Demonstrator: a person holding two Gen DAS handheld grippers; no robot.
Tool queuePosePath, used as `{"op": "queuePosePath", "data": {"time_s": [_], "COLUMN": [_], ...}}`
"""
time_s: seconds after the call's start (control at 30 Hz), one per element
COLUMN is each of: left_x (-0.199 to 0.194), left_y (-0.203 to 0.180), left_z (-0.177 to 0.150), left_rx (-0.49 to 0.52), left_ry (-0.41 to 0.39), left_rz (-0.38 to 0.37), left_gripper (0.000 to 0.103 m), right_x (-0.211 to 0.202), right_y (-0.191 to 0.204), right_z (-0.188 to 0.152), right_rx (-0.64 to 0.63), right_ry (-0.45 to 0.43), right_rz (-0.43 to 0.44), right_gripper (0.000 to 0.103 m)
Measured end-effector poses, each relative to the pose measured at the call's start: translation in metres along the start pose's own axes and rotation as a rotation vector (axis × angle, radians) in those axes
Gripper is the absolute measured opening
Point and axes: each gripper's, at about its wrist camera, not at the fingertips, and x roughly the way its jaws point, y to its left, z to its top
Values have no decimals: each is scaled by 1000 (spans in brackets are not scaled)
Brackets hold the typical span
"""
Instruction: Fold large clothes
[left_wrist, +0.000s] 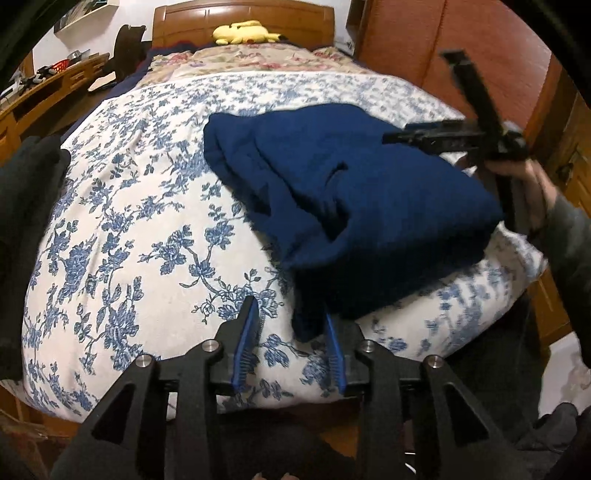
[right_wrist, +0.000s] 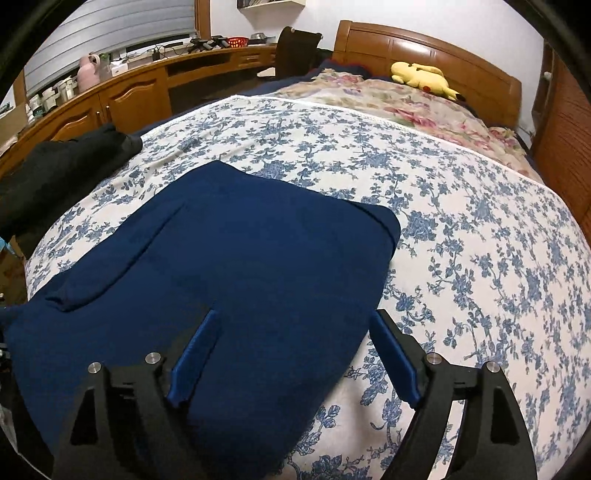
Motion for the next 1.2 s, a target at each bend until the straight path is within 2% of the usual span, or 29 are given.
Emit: {"op": "queuePosePath", "data": {"time_s": [0.1, 0.23, 0.73, 1.03, 1.2], "left_x": [8, 10, 24, 13, -1], "left_y": [1, 6, 16, 14, 14], "left_z": [-1, -2, 1, 1, 0], "left_rx": [-3, -8, -14, -38, -68], "left_ry": [8, -3, -19, -30, -53], "left_rz": [10, 30, 92, 97, 28], "left_gripper": [40, 55, 91, 92, 92], "right_x": [-1, -1, 28, 61, 78], "right_y": [-1, -2, -27, -51, -64], "right_z": [1, 0, 15, 25, 26], "right_rx": [-6, -21, 59, 155, 208], "right_ry": [-3, -6, 32, 70, 95], "right_rz": [-4, -12, -56, -5, 19], "right_gripper": [85, 87, 92, 96, 96]}}
